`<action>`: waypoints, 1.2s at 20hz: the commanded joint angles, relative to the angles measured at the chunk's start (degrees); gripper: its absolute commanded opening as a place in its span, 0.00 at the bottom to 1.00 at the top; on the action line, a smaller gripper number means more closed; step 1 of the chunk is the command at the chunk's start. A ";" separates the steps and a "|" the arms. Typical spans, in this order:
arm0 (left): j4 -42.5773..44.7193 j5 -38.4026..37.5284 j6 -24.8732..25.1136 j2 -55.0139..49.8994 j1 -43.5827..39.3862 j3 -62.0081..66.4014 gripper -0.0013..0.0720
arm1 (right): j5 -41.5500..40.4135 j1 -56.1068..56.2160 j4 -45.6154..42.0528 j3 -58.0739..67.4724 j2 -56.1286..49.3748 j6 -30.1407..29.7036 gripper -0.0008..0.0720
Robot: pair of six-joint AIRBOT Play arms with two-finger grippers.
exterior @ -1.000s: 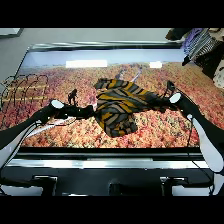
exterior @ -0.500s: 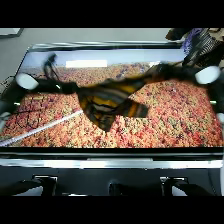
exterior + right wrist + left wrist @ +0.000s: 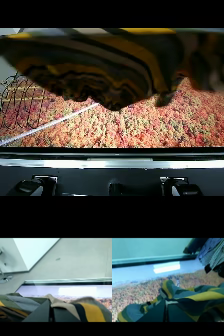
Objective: Fold the clothes and pants, and hang the long-sleeved shirts on hangers.
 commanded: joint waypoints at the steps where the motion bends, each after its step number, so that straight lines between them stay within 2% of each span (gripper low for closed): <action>1: 3.63 -2.67 -6.99 8.07 0.07 0.61 0.04 | 4.28 -0.04 -3.63 0.42 7.15 8.11 0.05; 5: 3.08 -5.44 -8.48 7.34 0.07 -2.69 0.04 | 4.28 -0.02 -4.24 0.39 2.93 8.63 0.05; 9: 0.74 -4.33 -9.86 2.51 0.00 -14.45 0.04 | 5.90 -0.02 -4.17 0.39 -10.80 8.59 0.05; 12: -1.92 1.66 -9.66 -4.74 0.00 -24.04 0.04 | 5.46 -0.02 -2.49 0.39 -25.49 5.77 0.05; 15: -3.82 9.01 -9.66 -14.99 -0.57 -29.42 0.04 | 0.76 0.02 3.91 0.39 -39.93 -0.13 0.05; 17: -5.05 11.26 -9.62 -22.69 -1.18 -29.57 0.04 | -2.93 0.02 7.93 0.39 -48.46 -3.08 0.05; 20: -12.04 13.20 -5.46 -32.24 -1.42 -29.55 0.04 | -6.88 0.02 9.09 0.39 -57.61 -4.59 0.05; 21: -14.60 13.27 -4.20 -34.75 -1.40 -29.55 0.04 | -7.30 0.02 9.14 0.39 -59.45 -4.55 0.07; 23: -15.87 13.25 -4.00 -37.62 -1.38 -29.55 0.05 | -6.10 0.02 9.14 0.39 -61.33 -4.52 0.17; 24: -15.85 13.25 -4.00 -37.88 -1.07 -29.53 0.09 | -4.50 -0.04 9.16 0.42 -61.22 -4.55 0.31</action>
